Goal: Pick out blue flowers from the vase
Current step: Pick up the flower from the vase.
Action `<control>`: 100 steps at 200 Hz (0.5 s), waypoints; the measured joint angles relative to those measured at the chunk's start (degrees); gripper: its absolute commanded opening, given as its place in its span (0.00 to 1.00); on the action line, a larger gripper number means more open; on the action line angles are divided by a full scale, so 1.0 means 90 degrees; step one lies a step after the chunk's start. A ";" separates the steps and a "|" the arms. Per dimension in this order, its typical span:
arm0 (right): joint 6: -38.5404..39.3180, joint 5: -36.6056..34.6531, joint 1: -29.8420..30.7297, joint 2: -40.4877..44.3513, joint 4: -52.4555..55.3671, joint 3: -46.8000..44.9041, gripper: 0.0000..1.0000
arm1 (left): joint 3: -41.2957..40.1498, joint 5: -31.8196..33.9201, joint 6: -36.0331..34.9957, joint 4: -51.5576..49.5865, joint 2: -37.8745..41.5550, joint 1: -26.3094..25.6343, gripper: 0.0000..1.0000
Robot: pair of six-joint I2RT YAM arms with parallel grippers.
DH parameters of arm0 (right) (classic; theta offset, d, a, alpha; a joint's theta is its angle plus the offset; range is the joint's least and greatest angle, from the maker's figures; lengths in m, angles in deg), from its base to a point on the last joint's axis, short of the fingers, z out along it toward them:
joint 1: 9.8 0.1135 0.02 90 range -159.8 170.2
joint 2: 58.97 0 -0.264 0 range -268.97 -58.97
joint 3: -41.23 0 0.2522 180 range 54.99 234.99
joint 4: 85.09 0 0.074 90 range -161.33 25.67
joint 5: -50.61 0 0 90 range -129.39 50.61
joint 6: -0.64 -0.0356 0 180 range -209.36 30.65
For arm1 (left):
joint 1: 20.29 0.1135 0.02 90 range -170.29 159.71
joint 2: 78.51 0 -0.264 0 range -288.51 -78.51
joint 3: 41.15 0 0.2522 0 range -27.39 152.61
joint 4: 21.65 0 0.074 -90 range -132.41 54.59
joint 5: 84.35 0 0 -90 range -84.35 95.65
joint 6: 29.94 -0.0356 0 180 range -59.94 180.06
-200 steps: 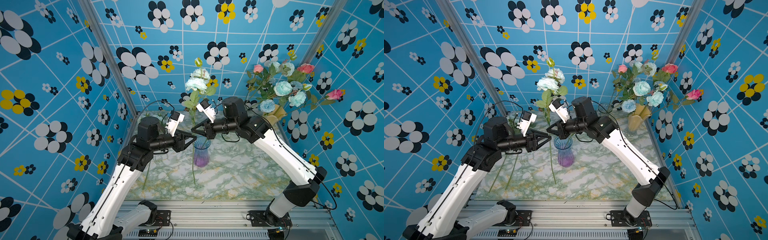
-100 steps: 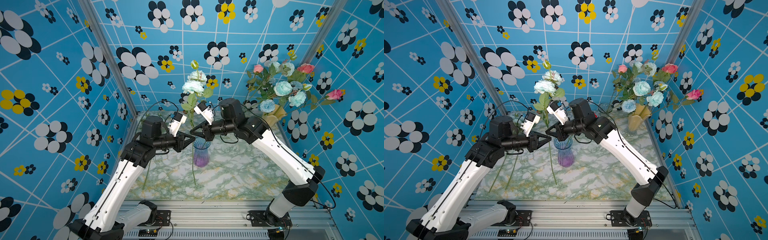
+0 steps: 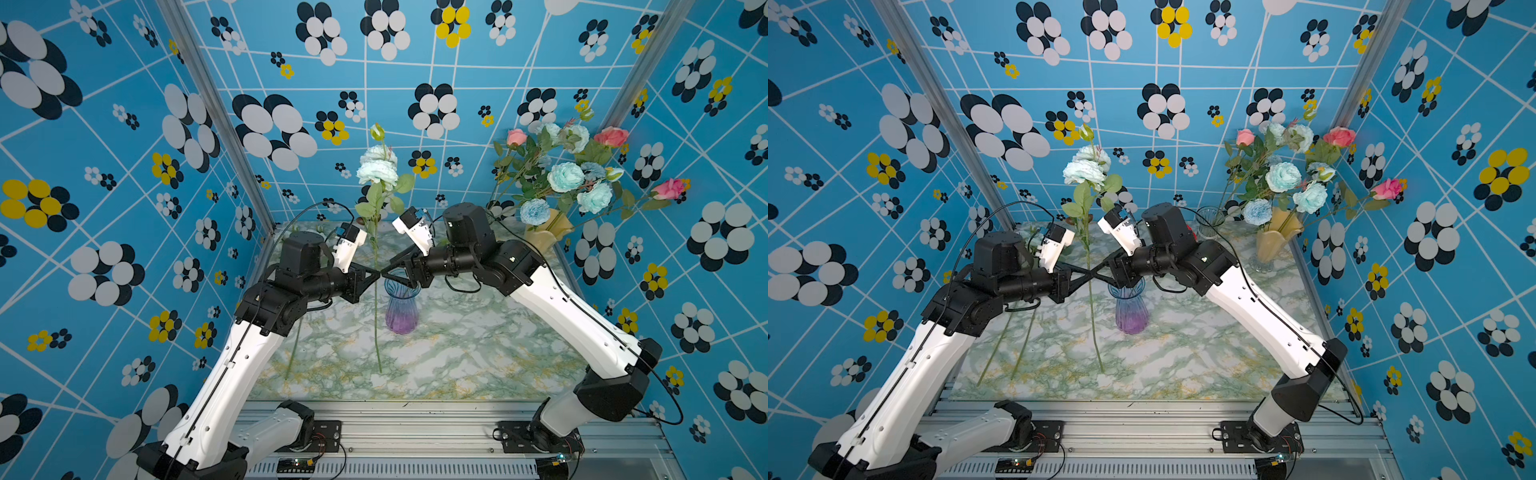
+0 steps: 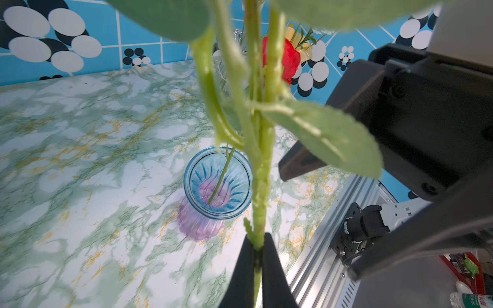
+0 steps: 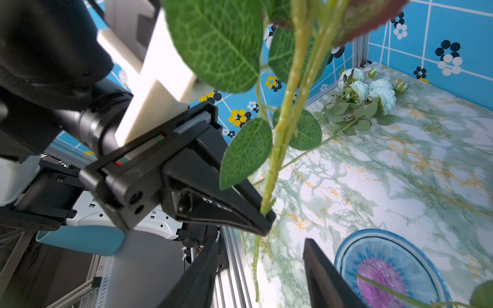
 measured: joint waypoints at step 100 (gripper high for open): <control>-0.0403 -0.1460 0.0000 0.3677 -0.0789 -0.3956 0.99 | 0.1673 0.1933 -0.0763 -0.1520 -0.0860 -0.0291 0.00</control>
